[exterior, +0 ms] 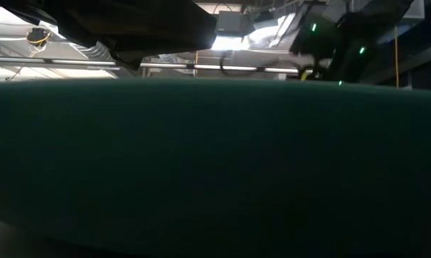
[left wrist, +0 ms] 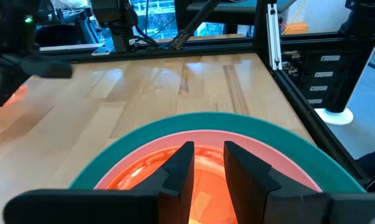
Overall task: Stack plastic plates
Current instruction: Stack the light orange plate on top of the light orange plate
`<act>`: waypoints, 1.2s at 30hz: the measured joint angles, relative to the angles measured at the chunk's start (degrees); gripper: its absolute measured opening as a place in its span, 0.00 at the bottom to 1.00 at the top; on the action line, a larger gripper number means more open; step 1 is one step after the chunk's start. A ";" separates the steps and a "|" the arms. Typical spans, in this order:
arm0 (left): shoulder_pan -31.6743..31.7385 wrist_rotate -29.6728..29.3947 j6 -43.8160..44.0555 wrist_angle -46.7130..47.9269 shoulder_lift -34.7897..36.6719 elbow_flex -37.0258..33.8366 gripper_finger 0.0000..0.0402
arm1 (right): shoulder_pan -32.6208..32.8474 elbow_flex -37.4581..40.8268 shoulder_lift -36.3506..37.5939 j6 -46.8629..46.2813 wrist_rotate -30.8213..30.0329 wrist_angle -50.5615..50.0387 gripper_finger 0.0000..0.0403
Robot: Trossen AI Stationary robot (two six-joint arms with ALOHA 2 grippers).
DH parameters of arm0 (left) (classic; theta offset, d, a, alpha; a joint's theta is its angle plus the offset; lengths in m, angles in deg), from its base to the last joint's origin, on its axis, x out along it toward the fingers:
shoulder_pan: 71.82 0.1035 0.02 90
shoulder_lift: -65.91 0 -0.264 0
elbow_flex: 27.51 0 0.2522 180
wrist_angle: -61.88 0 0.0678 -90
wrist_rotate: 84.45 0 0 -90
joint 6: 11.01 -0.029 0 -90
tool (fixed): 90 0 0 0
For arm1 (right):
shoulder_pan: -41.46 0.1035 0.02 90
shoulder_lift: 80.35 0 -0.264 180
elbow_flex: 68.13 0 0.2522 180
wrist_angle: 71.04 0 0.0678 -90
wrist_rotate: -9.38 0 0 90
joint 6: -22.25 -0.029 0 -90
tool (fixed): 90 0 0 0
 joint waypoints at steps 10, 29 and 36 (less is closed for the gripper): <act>-0.08 -0.02 0.09 -0.54 0.00 0.00 0.20 | 19.95 -6.68 0.00 -0.04 0.30 2.22 0.01; -5.21 -5.16 -5.95 -0.37 3.57 0.00 0.20 | 38.47 -7.46 -1.48 -0.23 -0.84 22.76 0.01; -7.43 -6.58 -7.62 -0.39 4.02 -0.34 0.20 | 39.50 -7.46 -6.26 -0.25 2.64 32.74 0.01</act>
